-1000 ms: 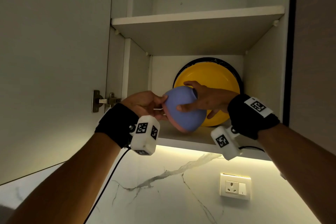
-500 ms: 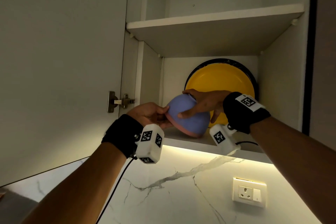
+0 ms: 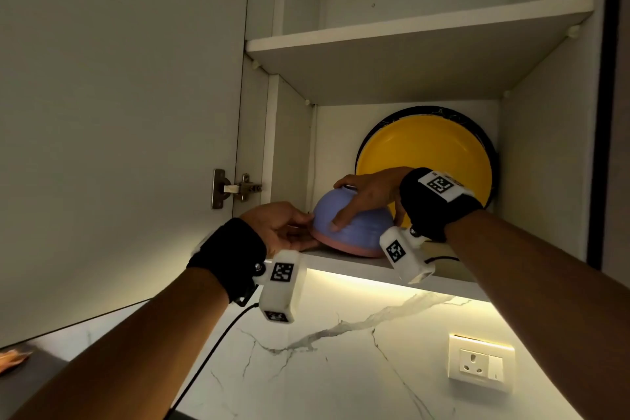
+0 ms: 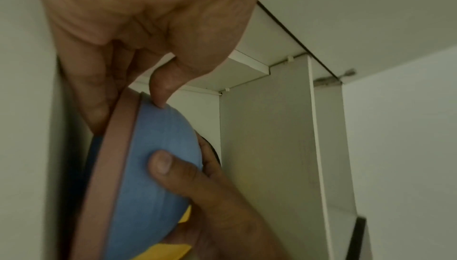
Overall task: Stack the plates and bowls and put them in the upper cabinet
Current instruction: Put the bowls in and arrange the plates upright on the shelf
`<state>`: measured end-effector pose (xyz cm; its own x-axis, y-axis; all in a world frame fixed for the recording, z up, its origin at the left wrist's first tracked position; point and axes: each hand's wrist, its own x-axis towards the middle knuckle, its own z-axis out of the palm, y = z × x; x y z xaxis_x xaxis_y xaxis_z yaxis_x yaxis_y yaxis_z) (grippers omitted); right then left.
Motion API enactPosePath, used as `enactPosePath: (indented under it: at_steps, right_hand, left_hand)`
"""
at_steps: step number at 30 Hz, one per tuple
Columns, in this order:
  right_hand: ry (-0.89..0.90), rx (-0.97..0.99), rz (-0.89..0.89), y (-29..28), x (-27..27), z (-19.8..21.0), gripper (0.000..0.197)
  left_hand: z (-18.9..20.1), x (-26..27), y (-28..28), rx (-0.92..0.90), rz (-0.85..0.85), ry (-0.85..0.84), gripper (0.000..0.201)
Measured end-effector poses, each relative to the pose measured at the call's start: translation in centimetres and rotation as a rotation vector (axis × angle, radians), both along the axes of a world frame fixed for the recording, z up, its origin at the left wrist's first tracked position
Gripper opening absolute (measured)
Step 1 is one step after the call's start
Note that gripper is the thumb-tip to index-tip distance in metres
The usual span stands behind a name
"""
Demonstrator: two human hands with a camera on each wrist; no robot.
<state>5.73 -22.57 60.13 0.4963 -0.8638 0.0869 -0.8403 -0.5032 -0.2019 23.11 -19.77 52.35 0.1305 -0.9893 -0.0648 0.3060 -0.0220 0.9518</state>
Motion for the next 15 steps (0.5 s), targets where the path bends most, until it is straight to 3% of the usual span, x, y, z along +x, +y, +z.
enactPosePath:
  at_steps: [3, 9, 15]
  right_hand:
    - [0.007, 0.005, 0.004, -0.2, 0.1, 0.1, 0.095]
    - [0.007, -0.002, -0.005, -0.1, 0.0, -0.3, 0.093]
    - [0.019, -0.027, 0.013, -0.2, -0.1, -0.2, 0.092]
  left_hand:
    - [0.1, -0.1, 0.1, -0.016, 0.079, -0.083, 0.026]
    - [0.5, -0.5, 0.8, -0.048, 0.137, -0.389, 0.011]
    - [0.6, -1.0, -0.2, -0.165, 0.297, -0.652, 0.032]
